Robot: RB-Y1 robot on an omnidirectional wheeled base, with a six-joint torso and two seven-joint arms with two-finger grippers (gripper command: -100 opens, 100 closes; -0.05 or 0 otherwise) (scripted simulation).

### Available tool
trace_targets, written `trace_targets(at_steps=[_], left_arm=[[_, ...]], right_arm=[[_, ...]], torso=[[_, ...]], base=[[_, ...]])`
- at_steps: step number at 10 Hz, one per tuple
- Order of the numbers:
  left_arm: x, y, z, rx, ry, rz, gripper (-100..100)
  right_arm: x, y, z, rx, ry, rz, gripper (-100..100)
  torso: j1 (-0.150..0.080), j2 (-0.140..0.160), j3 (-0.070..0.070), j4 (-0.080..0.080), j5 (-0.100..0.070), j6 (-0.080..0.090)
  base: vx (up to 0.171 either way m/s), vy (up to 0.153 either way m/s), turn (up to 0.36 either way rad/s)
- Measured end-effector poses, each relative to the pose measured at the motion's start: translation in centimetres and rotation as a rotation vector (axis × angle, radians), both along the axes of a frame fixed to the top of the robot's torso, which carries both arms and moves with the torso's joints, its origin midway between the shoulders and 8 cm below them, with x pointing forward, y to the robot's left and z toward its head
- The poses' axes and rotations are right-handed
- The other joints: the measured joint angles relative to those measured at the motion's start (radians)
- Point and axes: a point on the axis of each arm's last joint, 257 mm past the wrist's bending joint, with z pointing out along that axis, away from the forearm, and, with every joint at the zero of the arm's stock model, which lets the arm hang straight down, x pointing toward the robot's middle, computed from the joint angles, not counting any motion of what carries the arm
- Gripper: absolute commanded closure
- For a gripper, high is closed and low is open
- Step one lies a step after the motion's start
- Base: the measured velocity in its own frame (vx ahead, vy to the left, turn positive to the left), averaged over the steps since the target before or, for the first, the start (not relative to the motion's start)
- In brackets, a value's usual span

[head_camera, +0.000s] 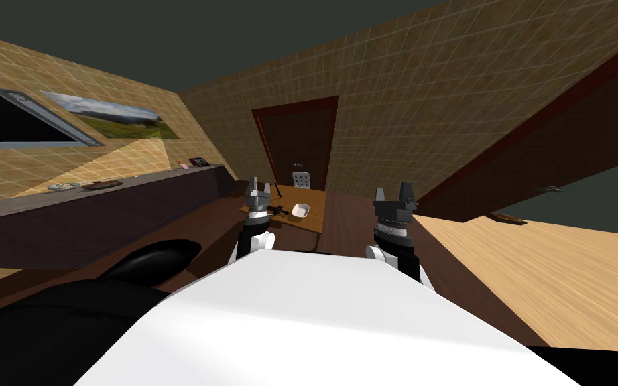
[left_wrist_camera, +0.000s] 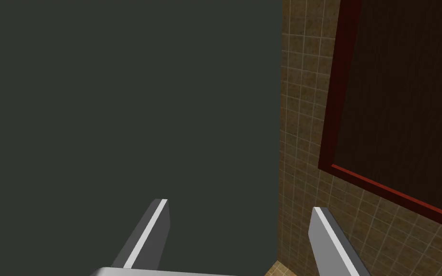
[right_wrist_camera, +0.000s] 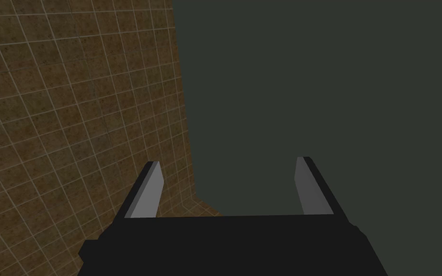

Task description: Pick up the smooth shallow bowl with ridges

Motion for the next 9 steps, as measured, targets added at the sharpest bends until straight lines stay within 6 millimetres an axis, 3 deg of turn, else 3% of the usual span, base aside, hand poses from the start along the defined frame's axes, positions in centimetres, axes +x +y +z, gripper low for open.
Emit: trace_targets(at_steps=[3,9], left_arm=[[1.6,-0.8,-2.3,0.062,0.073,-0.031,-100],[6.4,-0.9,-9.4,0.138,0.285,-0.046,-100]], right_arm=[[0.0,0.0,0.0,0.000,0.000,0.000,0],[0.0,0.0,0.0,0.000,0.000,0.000,0]], torso=[[0.003,0.000,0.000,0.000,0.001,0.000],[0.004,-0.001,0.000,0.000,0.001,0.000]], base=[[0.001,0.041,-0.036],[0.001,0.045,-0.034]])
